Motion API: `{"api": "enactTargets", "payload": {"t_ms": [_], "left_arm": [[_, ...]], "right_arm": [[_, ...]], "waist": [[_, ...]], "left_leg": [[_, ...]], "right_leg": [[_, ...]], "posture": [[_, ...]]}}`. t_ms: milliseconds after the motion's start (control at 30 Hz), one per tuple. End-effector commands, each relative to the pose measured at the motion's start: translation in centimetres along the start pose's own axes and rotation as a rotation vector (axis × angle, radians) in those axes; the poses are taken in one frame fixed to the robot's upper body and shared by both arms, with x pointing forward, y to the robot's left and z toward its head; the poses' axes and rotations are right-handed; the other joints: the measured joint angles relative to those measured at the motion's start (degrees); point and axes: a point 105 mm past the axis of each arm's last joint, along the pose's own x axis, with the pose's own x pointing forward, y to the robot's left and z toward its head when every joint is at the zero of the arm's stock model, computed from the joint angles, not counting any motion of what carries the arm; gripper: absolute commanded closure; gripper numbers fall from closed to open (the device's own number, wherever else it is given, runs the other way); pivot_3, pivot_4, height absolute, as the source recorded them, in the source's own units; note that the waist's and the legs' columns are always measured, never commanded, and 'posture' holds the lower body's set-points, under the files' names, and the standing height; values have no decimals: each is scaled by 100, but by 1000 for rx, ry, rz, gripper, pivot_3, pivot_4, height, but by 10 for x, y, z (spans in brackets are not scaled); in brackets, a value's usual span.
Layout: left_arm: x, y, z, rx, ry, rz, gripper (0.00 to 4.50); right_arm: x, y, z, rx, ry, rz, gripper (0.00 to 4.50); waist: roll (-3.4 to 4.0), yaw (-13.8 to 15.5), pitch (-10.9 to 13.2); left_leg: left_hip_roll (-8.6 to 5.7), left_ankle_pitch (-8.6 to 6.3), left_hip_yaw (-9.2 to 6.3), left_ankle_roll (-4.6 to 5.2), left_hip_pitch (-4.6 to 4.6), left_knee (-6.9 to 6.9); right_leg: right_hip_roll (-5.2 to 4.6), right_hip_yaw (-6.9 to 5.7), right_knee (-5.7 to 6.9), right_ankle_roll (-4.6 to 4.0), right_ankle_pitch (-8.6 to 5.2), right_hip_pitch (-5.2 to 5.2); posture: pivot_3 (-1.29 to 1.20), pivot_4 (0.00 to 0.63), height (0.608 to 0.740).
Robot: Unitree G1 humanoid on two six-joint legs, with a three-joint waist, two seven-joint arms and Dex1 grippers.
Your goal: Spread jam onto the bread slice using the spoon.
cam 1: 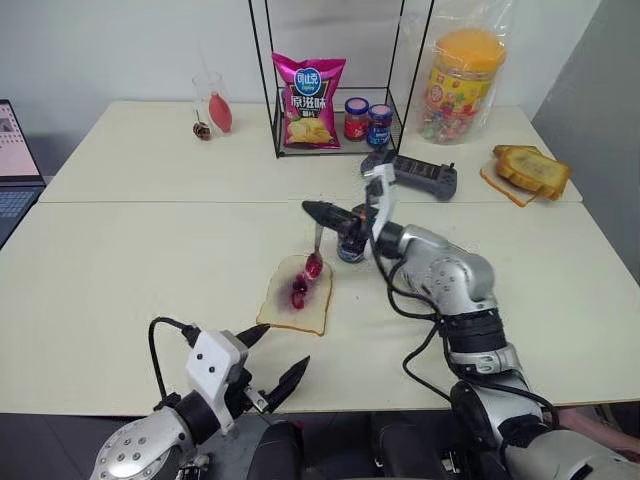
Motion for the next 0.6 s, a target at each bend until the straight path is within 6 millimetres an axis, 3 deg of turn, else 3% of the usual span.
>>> {"api": "enactTargets", "payload": {"t_ms": [33, 200, 400, 500, 600], "left_arm": [[-3, 1, -1, 14, -20, -6, 0], [-3, 2, -7, 20, -21, -12, 0], [-6, 5, -3, 27, -24, -16, 0], [-2, 6, 3, 32, -33, -24, 0], [3, 3, 12, 40, -45, -44, 0]], "right_arm": [[-10, 3, 4, 218, -69, -50, 4456], [-18, -2, 1, 257, -95, -121, 4456], [-27, 7, -2, 222, -82, -92, 4456], [-23, 15, -8, 197, -49, -41, 4456], [-6, 25, -16, 164, -5, 27, 4456]], "waist": [[1, -6, 0], [5, -13, 2], [4, -13, 2], [5, -14, 2], [5, -26, 2]], "left_leg": [[0, 0, 0, 0, 0, -1], [2, 0, 3, 0, 0, -1], [2, 0, 3, 0, -2, -2], [4, 0, 2, 0, -1, -5], [5, 0, 4, 0, 0, -3]], "right_leg": [[0, 0, 0, 0, -1, 0], [3, 2, 0, 5, -8, -3], [0, 1, -4, 8, -7, -2], [3, 0, -2, 8, -8, -3], [4, 2, -2, 8, -8, -2]], "posture": [[0, 150, 740], [0, 150, 740], [0, 150, 740], [0, 150, 740], [0, 150, 740]]}}
